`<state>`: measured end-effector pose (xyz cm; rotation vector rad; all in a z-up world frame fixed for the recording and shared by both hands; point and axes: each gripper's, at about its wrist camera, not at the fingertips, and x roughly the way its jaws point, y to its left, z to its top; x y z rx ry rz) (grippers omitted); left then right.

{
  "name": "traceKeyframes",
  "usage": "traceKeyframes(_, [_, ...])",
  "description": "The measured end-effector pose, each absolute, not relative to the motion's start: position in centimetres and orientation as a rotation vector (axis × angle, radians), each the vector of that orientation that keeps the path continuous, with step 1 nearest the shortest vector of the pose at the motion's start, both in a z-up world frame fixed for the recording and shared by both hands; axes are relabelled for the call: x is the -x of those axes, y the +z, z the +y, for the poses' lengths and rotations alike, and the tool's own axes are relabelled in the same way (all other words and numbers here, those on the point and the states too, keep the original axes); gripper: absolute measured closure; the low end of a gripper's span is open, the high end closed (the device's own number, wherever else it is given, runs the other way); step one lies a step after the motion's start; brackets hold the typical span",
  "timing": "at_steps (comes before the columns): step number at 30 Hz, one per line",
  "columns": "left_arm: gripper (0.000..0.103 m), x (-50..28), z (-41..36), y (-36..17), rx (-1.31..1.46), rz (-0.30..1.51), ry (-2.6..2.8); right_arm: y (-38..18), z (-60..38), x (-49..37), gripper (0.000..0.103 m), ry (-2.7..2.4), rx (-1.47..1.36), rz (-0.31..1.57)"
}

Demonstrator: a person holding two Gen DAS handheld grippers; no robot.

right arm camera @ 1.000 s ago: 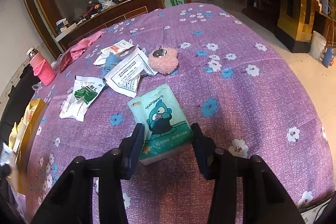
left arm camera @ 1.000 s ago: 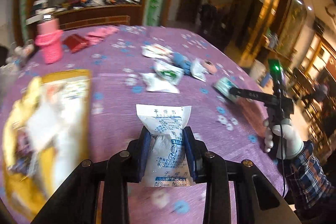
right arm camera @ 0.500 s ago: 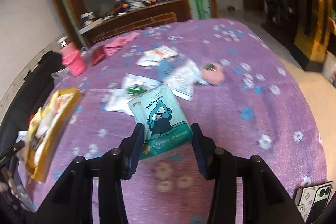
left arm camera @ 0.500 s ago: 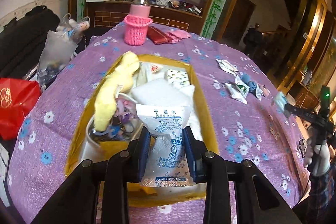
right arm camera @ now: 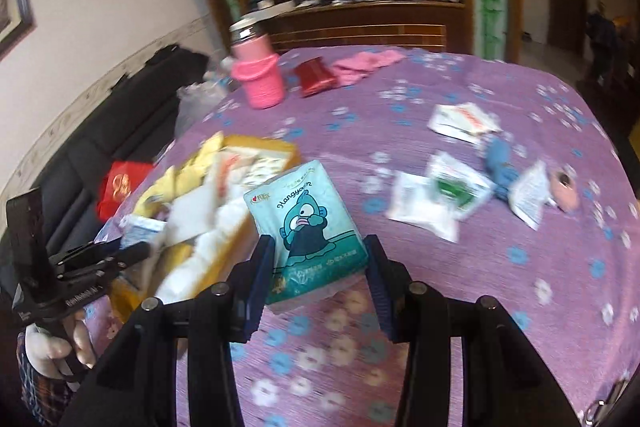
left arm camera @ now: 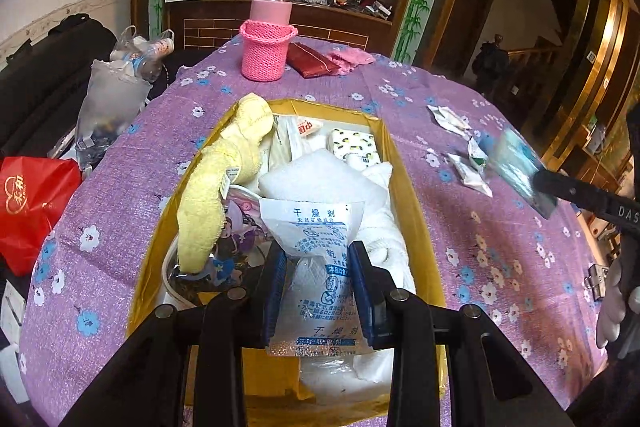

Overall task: Organize soft objects
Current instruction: 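Drop the desiccant packet into the tray from the left tool while the right tool carries the tissue pack, then lower the cartoon tissue pack into the tray and open the right tool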

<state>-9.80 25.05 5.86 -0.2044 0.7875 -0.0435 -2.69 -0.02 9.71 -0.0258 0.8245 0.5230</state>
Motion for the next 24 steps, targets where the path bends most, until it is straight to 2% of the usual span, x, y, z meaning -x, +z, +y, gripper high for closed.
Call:
traceKeyframes(2, [0.063,9.8,25.0,5.7,0.199,0.792,-0.039,9.6,2.2,2.3,0.059,0.551,0.042,0.838])
traceKeyframes(4, [0.051,9.8,25.0,5.5,0.208,0.806,-0.048,9.4,4.2,1.7,0.059,0.57,0.054,0.852])
traceKeyframes(10, [0.039,11.2,25.4,6.1,0.234,0.785,-0.052,8.2,9.3,-1.3,0.059,0.587,0.071,0.913])
traceKeyframes(24, [0.03,14.5,26.0,8.1,0.22,0.694,-0.055,3.8,16.1,-7.1,0.057,0.553,0.074,1.018])
